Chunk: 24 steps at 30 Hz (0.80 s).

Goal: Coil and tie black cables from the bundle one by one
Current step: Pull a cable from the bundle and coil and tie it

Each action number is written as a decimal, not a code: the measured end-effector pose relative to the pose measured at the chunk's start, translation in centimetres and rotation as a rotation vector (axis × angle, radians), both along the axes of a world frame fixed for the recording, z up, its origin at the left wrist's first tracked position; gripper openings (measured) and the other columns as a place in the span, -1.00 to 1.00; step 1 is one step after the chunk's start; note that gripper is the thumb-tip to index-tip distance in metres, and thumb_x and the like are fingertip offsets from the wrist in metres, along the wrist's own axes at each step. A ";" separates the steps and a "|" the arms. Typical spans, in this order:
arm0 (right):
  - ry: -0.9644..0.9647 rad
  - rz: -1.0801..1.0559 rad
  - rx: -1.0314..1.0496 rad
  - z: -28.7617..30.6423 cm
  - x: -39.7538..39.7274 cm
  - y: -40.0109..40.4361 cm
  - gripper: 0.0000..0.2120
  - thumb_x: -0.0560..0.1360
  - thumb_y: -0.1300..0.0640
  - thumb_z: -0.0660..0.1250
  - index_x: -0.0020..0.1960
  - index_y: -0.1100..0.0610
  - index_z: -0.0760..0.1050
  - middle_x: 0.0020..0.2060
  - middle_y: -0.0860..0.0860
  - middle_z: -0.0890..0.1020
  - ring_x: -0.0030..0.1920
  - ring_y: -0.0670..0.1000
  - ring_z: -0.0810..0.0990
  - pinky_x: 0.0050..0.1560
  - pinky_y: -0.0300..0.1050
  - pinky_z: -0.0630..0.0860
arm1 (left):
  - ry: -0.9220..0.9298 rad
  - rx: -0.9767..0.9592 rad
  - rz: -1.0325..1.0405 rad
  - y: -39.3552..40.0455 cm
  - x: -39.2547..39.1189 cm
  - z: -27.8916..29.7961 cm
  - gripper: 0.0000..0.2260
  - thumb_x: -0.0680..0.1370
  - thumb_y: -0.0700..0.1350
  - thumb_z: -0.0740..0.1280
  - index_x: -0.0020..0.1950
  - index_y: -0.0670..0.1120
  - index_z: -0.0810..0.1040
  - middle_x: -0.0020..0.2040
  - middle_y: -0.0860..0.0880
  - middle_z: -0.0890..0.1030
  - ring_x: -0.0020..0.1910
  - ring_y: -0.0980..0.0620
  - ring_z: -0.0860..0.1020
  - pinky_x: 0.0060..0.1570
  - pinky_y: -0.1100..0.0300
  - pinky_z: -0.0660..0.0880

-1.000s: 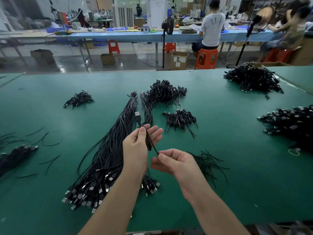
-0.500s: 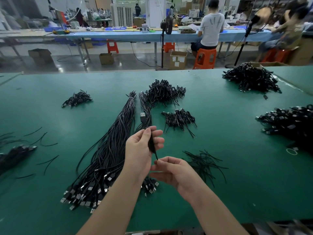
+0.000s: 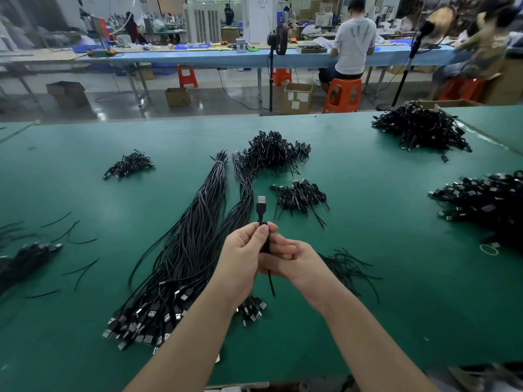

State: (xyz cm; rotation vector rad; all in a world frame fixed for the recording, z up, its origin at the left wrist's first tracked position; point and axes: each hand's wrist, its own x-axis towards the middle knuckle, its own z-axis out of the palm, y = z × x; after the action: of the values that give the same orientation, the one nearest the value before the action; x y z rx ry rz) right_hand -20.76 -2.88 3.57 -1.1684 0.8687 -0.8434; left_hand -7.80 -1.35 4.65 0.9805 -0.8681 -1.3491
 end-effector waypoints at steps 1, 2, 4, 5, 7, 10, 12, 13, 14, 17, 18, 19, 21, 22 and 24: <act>0.002 -0.012 -0.004 -0.1 0.0 0.0 -0.76 0.49 0.29 0.47 0.15 0.27 0.63 0.04 0.32 0.66 -0.01 0.12 0.66 0.20 0.08 0.60 | -0.003 -0.002 -0.015 0.0 0.0 -0.1 -0.80 0.69 -0.22 0.17 0.00 -0.24 0.56 -0.19 -0.21 0.67 -0.22 -0.18 0.70 -0.25 0.06 0.65; 0.001 -0.017 -0.008 -0.2 0.0 0.0 -0.78 0.48 0.29 0.48 0.13 0.24 0.64 0.00 0.27 0.69 -0.04 0.11 0.67 0.15 0.04 0.62 | -0.004 -0.002 -0.034 0.0 0.0 -0.1 -0.81 0.70 -0.22 0.17 0.02 -0.25 0.55 -0.17 -0.24 0.67 -0.16 -0.22 0.70 -0.22 0.05 0.65; 0.007 -0.024 -0.013 -0.2 -0.1 0.1 -0.79 0.47 0.29 0.49 0.10 0.21 0.66 -0.06 0.17 0.72 -0.05 0.09 0.70 0.04 -0.04 0.64 | -0.012 0.003 -0.076 0.0 0.2 -0.2 -0.81 0.70 -0.21 0.16 0.06 -0.27 0.53 -0.11 -0.29 0.68 -0.07 -0.26 0.70 -0.17 0.05 0.66; 0.019 -0.029 -0.015 -0.2 -0.2 0.2 -0.80 0.47 0.29 0.49 0.10 0.21 0.67 -0.05 0.15 0.73 -0.04 0.10 0.71 0.01 -0.05 0.64 | -0.024 0.007 -0.090 0.0 0.4 -0.3 -0.81 0.70 -0.21 0.16 0.06 -0.27 0.53 -0.09 -0.30 0.68 -0.04 -0.26 0.70 -0.16 0.06 0.66; 0.063 -0.048 -0.027 -0.3 -0.3 0.2 -0.82 0.47 0.27 0.49 0.08 0.21 0.67 -0.06 0.13 0.73 0.00 0.13 0.71 -0.03 -0.04 0.66 | -0.063 0.016 -0.110 0.0 0.6 -0.3 -0.79 0.70 -0.20 0.17 0.03 -0.22 0.58 -0.08 -0.29 0.69 -0.02 -0.26 0.70 -0.14 0.03 0.67; 0.147 -0.084 -0.064 -0.5 -0.1 0.2 -0.86 0.48 0.25 0.49 0.04 0.18 0.66 -0.10 0.07 0.74 -0.05 0.07 0.73 -0.12 -0.09 0.66 | -0.185 0.030 -0.113 -0.3 0.7 -0.5 -0.70 0.70 -0.19 0.17 -0.10 -0.07 0.65 -0.07 -0.27 0.69 0.01 -0.28 0.68 0.05 -0.15 0.62; 0.198 -0.108 -0.109 -0.7 0.0 0.2 -0.87 0.50 0.24 0.48 0.04 0.13 0.66 -0.12 0.04 0.75 -0.08 0.05 0.73 -0.12 -0.07 0.67 | -0.291 0.039 -0.082 -0.4 0.8 -0.6 -0.71 0.70 -0.19 0.19 -0.12 -0.08 0.65 -0.05 -0.28 0.68 0.02 -0.26 0.66 0.13 -0.22 0.55; 0.237 -0.128 -0.143 -0.8 0.1 0.2 -0.87 0.51 0.24 0.47 0.05 0.10 0.67 -0.14 0.04 0.75 -0.10 0.08 0.72 -0.09 -0.02 0.68 | -0.348 0.040 -0.065 -0.4 0.8 -0.7 -0.73 0.70 -0.18 0.20 -0.10 -0.10 0.65 -0.04 -0.25 0.69 0.01 -0.21 0.65 0.16 -0.21 0.53; 0.285 -0.152 -0.190 -0.9 0.0 0.1 -0.86 0.52 0.23 0.45 0.06 0.08 0.66 -0.16 0.04 0.74 -0.12 0.12 0.71 -0.06 0.03 0.67 | -0.413 0.035 -0.051 -0.4 0.8 -0.7 -0.74 0.69 -0.18 0.22 -0.09 -0.10 0.66 -0.04 -0.20 0.69 0.00 -0.15 0.64 0.18 -0.13 0.53; 0.407 -0.185 -0.296 -1.2 -0.2 0.2 -0.85 0.54 0.20 0.42 0.08 0.04 0.67 -0.23 0.05 0.72 -0.17 0.16 0.69 -0.04 0.09 0.65 | -0.688 0.014 0.021 -0.5 1.2 -0.5 -0.75 0.68 -0.15 0.25 -0.09 -0.02 0.68 0.02 -0.10 0.63 0.05 -0.01 0.60 0.12 0.18 0.49; 0.439 -0.178 -0.309 -1.4 -0.2 0.3 -0.88 0.55 0.19 0.40 0.04 0.05 0.67 -0.27 0.06 0.71 -0.22 0.14 0.68 -0.08 0.06 0.65 | -0.760 0.011 0.041 -0.6 1.4 -0.3 -0.75 0.68 -0.15 0.25 -0.10 0.00 0.68 0.01 -0.07 0.62 0.03 0.02 0.59 0.06 0.23 0.48; 0.468 -0.165 -0.320 -1.5 -0.1 0.5 -0.91 0.56 0.18 0.38 -0.05 0.05 0.66 -0.33 0.04 0.69 -0.29 0.10 0.67 -0.17 0.02 0.64 | -0.793 0.009 0.046 -0.8 1.4 -0.3 -0.75 0.67 -0.16 0.25 -0.12 -0.01 0.67 -0.03 -0.03 0.63 -0.01 0.05 0.59 -0.01 0.27 0.48; 0.515 -0.153 -0.323 -1.8 0.4 0.9 -0.77 0.58 0.20 0.32 -0.25 0.06 0.56 -0.47 -0.02 0.60 -0.47 0.00 0.56 -0.36 -0.12 0.53 | -0.834 0.016 0.037 -1.0 1.3 -0.6 -0.74 0.67 -0.17 0.25 -0.14 -0.04 0.65 -0.24 0.12 0.66 -0.24 0.22 0.58 -0.27 0.39 0.43; 0.521 -0.155 -0.306 -2.0 0.7 1.0 -0.72 0.59 0.22 0.29 -0.30 0.06 0.52 -0.52 -0.04 0.55 -0.52 -0.04 0.51 -0.41 -0.15 0.49 | -0.863 0.023 0.038 -1.0 1.2 -0.9 -0.75 0.67 -0.16 0.25 -0.15 -0.04 0.65 -0.39 0.18 0.60 -0.40 0.28 0.52 -0.43 0.43 0.34; 0.525 -0.173 -0.267 -2.1 1.0 1.1 -0.70 0.59 0.24 0.27 -0.31 0.10 0.50 -0.53 -0.04 0.52 -0.53 -0.03 0.49 -0.44 -0.11 0.52 | -0.922 0.029 0.066 -1.3 1.2 -1.4 -0.77 0.64 -0.12 0.30 -0.17 -0.05 0.65 -0.54 0.21 0.49 -0.57 0.25 0.41 -0.55 0.41 0.25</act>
State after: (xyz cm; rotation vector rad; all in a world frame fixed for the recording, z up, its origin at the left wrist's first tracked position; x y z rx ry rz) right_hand -19.72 -1.76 1.44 -1.6043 1.3291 -0.8205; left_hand -6.62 -2.62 3.29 1.6766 -1.4709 -0.8135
